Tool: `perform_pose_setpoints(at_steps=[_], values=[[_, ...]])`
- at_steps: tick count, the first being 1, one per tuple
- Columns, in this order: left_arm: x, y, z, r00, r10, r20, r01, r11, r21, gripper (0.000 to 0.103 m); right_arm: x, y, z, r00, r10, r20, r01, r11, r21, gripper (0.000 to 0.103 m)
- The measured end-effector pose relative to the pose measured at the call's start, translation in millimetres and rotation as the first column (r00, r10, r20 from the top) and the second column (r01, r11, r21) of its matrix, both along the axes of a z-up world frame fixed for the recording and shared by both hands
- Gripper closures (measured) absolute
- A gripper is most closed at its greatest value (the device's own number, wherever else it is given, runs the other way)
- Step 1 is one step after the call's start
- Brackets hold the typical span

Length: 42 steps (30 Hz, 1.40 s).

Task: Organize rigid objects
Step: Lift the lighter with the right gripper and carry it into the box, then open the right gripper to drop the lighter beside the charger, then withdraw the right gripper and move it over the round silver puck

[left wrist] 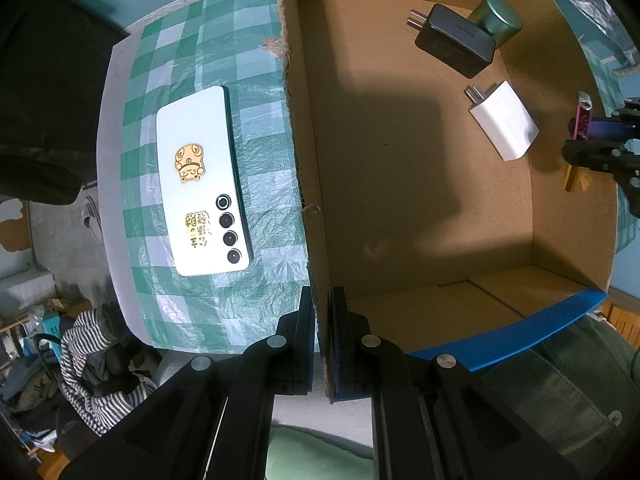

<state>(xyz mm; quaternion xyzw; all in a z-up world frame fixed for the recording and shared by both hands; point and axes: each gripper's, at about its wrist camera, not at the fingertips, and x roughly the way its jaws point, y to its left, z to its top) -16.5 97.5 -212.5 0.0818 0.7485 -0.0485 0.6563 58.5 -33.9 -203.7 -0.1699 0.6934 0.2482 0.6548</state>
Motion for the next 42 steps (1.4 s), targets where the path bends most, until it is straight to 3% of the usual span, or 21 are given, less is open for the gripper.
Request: perform_pose_setpoints(at_steps=[8,15,31,35,42], values=[[-0.1,0.2,-0.3,1.000,0.001,0.000,-0.001,1.000,0.000,0.094,2.2,-1.2,-10.8,1.000,-0.012,-0.009,0.012,1.000,-0.023,0.082],[-0.3,-0.1,-0.6,1.000,-0.001,0.000,0.001,1.000,0.004,0.094,1.7,-3.6,-5.3,1.000,-0.022,0.013,0.022,1.000,-0.018,0.074],[-1.6,-2.4,0.2,1.000,-0.007,0.000,0.007,1.000,0.010,0.094,15.1,-40.7,51.5,0.984,-0.156,0.091,0.149,0.985,0.085,0.066],[-1.5,-2.3,0.0,1.000,-0.007,-0.001,0.007,1.000,0.009,0.094,15.8,-51.3,62.7,0.976,-0.185,0.115,0.174,0.980,0.098,0.056],[-1.3,-2.7,0.7,1.000,-0.009,0.000,0.009,1.000,0.013,0.094,15.8,-74.1,77.3,0.960,-0.234,0.155,0.221,0.970,0.097,0.053]])
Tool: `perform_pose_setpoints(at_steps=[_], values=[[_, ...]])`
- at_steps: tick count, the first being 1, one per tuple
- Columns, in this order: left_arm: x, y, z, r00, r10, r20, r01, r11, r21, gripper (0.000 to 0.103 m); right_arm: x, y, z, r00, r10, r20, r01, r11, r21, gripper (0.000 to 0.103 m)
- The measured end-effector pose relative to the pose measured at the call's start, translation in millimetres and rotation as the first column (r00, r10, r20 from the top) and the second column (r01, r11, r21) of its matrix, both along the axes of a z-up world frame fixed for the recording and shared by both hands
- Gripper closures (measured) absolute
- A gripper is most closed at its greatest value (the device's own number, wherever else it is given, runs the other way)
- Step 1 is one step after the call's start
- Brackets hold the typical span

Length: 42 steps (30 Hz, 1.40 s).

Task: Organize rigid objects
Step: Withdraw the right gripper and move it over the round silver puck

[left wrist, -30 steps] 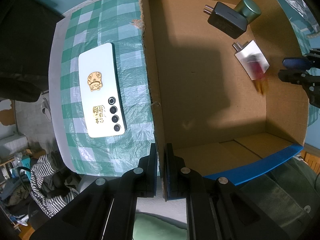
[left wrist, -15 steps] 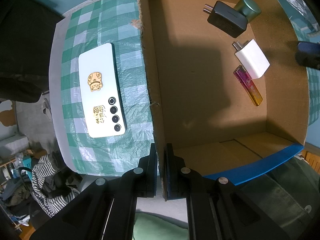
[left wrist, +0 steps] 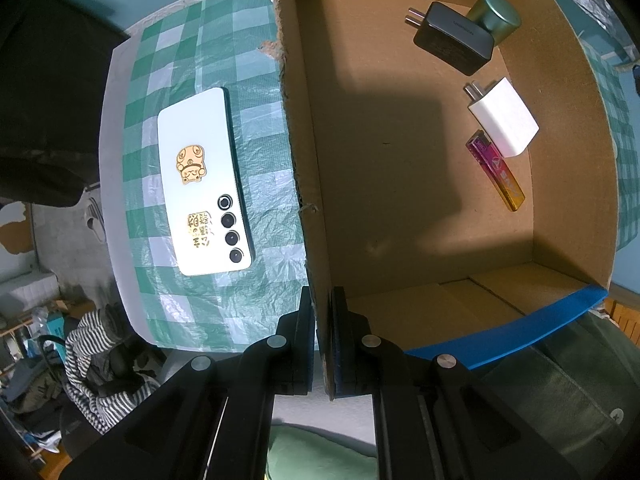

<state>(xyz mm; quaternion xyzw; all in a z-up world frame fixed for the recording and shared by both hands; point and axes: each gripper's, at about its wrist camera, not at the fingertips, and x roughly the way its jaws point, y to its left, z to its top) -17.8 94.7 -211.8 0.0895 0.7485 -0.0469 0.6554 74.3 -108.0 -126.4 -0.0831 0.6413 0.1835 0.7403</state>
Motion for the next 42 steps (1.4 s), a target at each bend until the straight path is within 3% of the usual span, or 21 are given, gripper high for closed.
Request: perform_pose_setpoints(at_steps=[18,27,35,42], values=[[0.3,-1.2,6.4,1.000,-0.005,0.005,0.005,1.000,0.005,0.094,-3.7,-49.2,-14.6,0.994,-0.107,-0.016,0.106,0.993,-0.041,0.041],[-1.6,0.5,7.5,1.000,0.001,0.009,-0.001,1.000,0.007,0.094,4.0,-79.7,-65.6,0.976,-0.192,-0.106,0.182,0.978,-0.099,0.036],[-2.1,0.7,7.4,1.000,0.001,0.009,-0.001,1.000,0.007,0.094,11.3,-107.8,-115.5,0.917,-0.334,-0.217,0.322,0.942,-0.091,0.036],[-2.7,1.5,7.6,1.000,0.004,0.009,-0.004,1.000,0.009,0.094,8.0,-113.9,-144.6,0.889,-0.380,-0.255,0.362,0.925,-0.116,0.036]])
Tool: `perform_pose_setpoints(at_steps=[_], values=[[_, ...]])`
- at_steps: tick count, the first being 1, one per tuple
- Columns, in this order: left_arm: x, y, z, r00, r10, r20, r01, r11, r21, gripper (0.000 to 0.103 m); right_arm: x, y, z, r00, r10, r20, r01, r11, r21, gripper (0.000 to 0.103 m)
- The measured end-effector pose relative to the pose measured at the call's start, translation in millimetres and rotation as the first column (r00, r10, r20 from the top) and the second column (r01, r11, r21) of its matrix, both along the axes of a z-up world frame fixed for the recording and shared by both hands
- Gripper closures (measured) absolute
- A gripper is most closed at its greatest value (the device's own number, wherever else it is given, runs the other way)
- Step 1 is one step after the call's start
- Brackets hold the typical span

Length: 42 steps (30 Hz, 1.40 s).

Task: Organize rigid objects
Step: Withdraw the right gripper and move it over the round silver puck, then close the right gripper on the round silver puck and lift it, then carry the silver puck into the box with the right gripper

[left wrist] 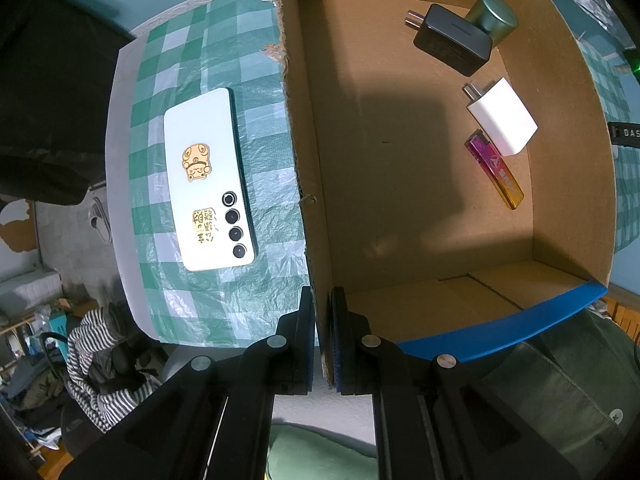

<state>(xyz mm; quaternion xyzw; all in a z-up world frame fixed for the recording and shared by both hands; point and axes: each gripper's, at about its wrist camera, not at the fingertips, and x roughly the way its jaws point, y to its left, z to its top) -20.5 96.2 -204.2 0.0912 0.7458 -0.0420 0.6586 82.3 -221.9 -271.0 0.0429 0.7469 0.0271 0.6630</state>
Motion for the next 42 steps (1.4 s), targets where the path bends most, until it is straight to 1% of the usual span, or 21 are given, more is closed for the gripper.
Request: perform_pose_setpoints(at_steps=[3,8,16,17,18,23,26,30,37,42], values=[[-0.1,0.9,0.5,1.000,0.003,0.000,-0.003,1.000,0.000,0.094,0.5,-0.8,-3.0,1.000,-0.014,0.008,0.014,1.000,0.014,0.035],[-0.7,0.9,0.3,1.000,0.002,0.000,-0.002,1.000,0.000,0.094,-0.5,7.1,-9.0,1.000,0.005,0.001,-0.005,1.000,-0.009,0.035],[-1.7,2.7,-0.2,1.000,0.003,-0.002,-0.003,1.000,-0.003,0.094,-6.8,35.5,-24.9,0.998,0.058,-0.019,-0.060,0.996,-0.059,0.035],[-1.8,3.2,-0.4,1.000,0.004,-0.002,-0.004,1.000,-0.004,0.094,-8.1,38.2,-26.9,0.998,0.064,-0.025,-0.066,0.996,-0.063,0.036],[-1.9,3.4,-0.7,1.000,0.004,-0.002,-0.004,1.000,-0.004,0.094,-8.7,40.1,-28.6,0.997,0.070,-0.030,-0.072,0.995,-0.070,0.041],[-1.9,3.5,-0.8,1.000,0.004,-0.001,-0.004,1.000,-0.004,0.094,-11.4,50.7,-31.5,0.994,0.106,-0.031,-0.109,0.990,-0.089,0.041],[-2.0,4.5,-1.9,1.000,0.007,-0.003,-0.007,1.000,-0.006,0.094,-18.7,52.0,-29.6,0.992,0.120,-0.027,-0.122,0.990,-0.075,0.042],[-1.7,5.3,-2.6,1.000,0.008,-0.004,-0.008,1.000,-0.007,0.094,-19.2,54.9,-18.2,0.991,0.134,-0.016,-0.134,0.989,-0.069,0.042],[-2.0,4.6,-5.1,1.000,0.001,-0.004,-0.001,1.000,-0.007,0.094,-15.9,63.9,10.2,0.984,0.176,0.014,-0.175,0.982,-0.068,0.042],[-1.9,4.5,-5.0,1.000,0.002,-0.004,-0.002,1.000,-0.007,0.094,-8.6,79.1,40.8,0.975,0.216,0.047,-0.212,0.974,-0.075,0.042]])
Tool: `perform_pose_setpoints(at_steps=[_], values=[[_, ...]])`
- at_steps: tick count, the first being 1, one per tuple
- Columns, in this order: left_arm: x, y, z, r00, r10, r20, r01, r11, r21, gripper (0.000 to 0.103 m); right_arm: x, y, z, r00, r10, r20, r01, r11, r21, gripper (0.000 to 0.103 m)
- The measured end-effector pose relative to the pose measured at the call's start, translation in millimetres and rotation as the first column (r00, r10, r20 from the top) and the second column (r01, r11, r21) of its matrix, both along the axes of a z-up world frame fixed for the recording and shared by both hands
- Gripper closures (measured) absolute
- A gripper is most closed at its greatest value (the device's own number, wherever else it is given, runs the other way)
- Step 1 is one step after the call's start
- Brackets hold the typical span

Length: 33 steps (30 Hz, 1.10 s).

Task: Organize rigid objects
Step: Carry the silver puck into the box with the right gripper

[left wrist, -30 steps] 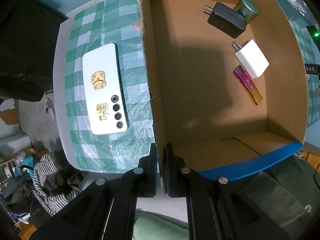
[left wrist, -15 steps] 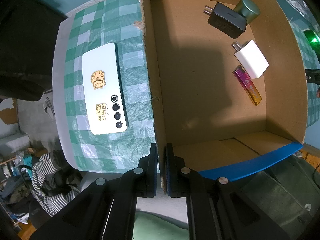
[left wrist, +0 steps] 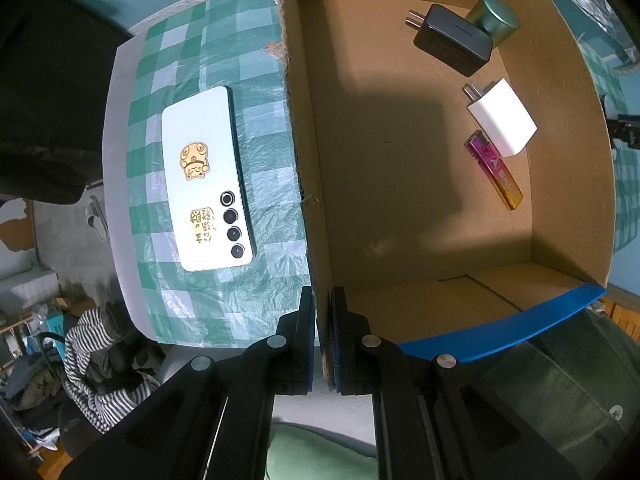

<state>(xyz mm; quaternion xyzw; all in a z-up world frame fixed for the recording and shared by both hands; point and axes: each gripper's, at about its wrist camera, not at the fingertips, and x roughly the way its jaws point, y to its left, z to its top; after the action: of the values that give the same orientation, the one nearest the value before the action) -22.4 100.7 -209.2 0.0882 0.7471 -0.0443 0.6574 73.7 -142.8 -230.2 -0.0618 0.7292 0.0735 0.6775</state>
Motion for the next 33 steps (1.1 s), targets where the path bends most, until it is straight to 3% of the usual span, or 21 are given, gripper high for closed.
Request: perform_pose_setpoints(at_steps=[9,20,26,33], values=[[0.0,0.2,-0.1,1.000,0.000,0.001,0.000,1.000,0.000,0.094,14.0,3.4,52.5,0.997,0.061,0.049,-0.061,0.998,0.010,0.042],[2.3,-2.5,-2.6,1.000,-0.005,0.002,0.005,1.000,0.006,0.094,35.2,25.5,81.5,0.984,0.144,0.108,-0.151,0.987,0.060,0.042],[1.9,-4.2,-0.7,1.000,-0.001,0.004,0.001,1.000,0.005,0.094,40.4,57.7,86.1,0.968,0.224,0.117,-0.231,0.971,0.053,0.042],[1.6,-3.1,0.9,1.000,0.003,0.004,-0.003,1.000,0.000,0.094,44.4,87.9,71.2,0.953,0.289,0.095,-0.294,0.955,0.044,0.041]])
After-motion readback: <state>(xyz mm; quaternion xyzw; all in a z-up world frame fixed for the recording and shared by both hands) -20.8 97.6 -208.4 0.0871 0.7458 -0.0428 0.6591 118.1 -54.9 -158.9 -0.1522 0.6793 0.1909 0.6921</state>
